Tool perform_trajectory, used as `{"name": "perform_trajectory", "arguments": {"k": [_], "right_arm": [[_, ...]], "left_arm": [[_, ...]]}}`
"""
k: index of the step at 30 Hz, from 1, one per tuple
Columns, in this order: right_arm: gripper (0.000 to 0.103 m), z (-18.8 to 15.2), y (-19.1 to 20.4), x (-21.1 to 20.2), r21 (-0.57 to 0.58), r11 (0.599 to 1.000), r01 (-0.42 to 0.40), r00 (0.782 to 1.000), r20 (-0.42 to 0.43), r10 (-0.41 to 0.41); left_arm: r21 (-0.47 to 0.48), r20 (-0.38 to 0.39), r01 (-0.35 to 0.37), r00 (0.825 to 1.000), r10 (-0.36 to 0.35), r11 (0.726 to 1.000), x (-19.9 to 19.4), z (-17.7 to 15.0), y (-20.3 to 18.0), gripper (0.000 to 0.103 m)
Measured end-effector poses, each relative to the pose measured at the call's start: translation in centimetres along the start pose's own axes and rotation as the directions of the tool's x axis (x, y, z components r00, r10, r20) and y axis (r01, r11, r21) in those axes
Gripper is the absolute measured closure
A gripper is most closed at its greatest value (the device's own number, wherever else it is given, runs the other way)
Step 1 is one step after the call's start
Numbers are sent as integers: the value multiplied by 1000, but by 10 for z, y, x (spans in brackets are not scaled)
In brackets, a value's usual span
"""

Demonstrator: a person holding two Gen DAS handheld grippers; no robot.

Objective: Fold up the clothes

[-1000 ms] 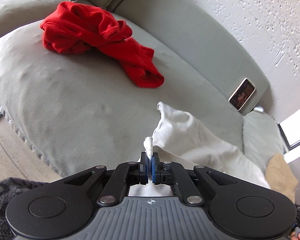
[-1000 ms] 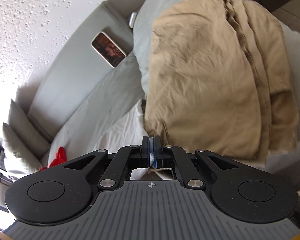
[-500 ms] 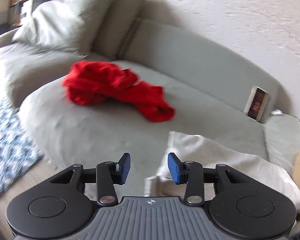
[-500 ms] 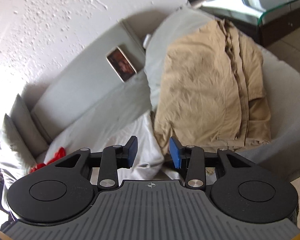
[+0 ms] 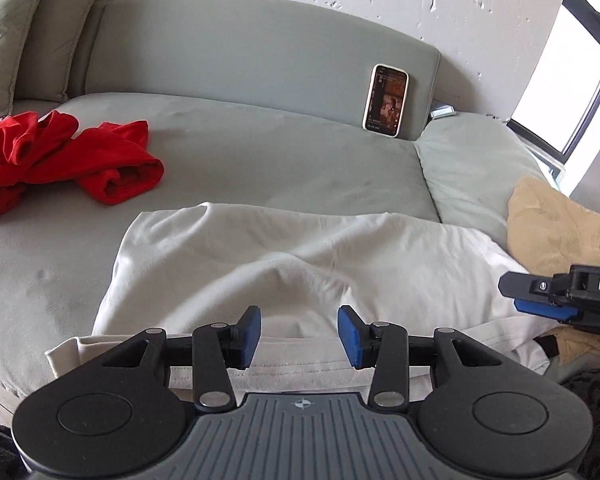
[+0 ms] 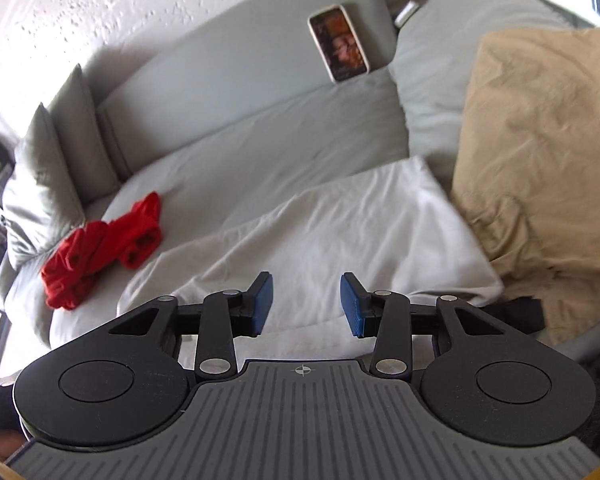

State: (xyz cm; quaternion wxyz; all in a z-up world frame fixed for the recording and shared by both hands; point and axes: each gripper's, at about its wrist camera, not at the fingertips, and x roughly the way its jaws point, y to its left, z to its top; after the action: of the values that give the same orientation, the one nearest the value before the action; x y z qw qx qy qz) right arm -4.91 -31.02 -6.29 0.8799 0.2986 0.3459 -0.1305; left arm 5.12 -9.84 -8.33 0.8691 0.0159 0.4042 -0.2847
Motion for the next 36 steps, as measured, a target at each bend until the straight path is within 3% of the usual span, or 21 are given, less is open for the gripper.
{"name": "perform_trajectory", "arguments": {"k": [6, 8, 10, 17, 22, 26, 28, 32, 36], "right_arm": [[51, 5, 6, 29, -35, 999, 34, 998, -44, -35], [32, 8, 9, 42, -41, 998, 42, 995, -87, -45], [20, 11, 12, 53, -56, 997, 47, 992, -118, -53], [22, 14, 10, 77, -103, 983, 153, 976, -139, -167], [24, -4, -2, 74, -93, 985, 149, 959, -228, -166], [24, -21, -4, 56, -121, 983, 136, 944, -285, -166], [24, -31, -9, 46, -102, 988, 116, 928, -343, -144], [24, -57, -27, 30, 17, 999, 30, 878, -478, -19], [24, -70, -27, 5, 58, 998, -12, 888, -457, 37]], "left_arm": [[16, -34, -33, 999, 33, 999, 21, 4, 1, 60], [27, -53, -41, 998, 42, 999, 29, 7, 0, 58], [38, -80, -52, 995, 55, 998, 38, 10, 0, 58], [52, -127, -35, 991, 42, 998, 50, 4, -3, 56], [79, -127, -10, 992, 20, 997, 35, -9, -7, 55], [105, -175, 56, 984, -37, 993, 17, -25, -8, 55], [115, -236, 106, 969, -76, 988, 9, -39, -10, 55], [198, -340, 188, 934, -113, 962, -14, -71, -21, 56], [154, -316, 184, 940, -128, 971, -30, -82, -15, 55]]}}
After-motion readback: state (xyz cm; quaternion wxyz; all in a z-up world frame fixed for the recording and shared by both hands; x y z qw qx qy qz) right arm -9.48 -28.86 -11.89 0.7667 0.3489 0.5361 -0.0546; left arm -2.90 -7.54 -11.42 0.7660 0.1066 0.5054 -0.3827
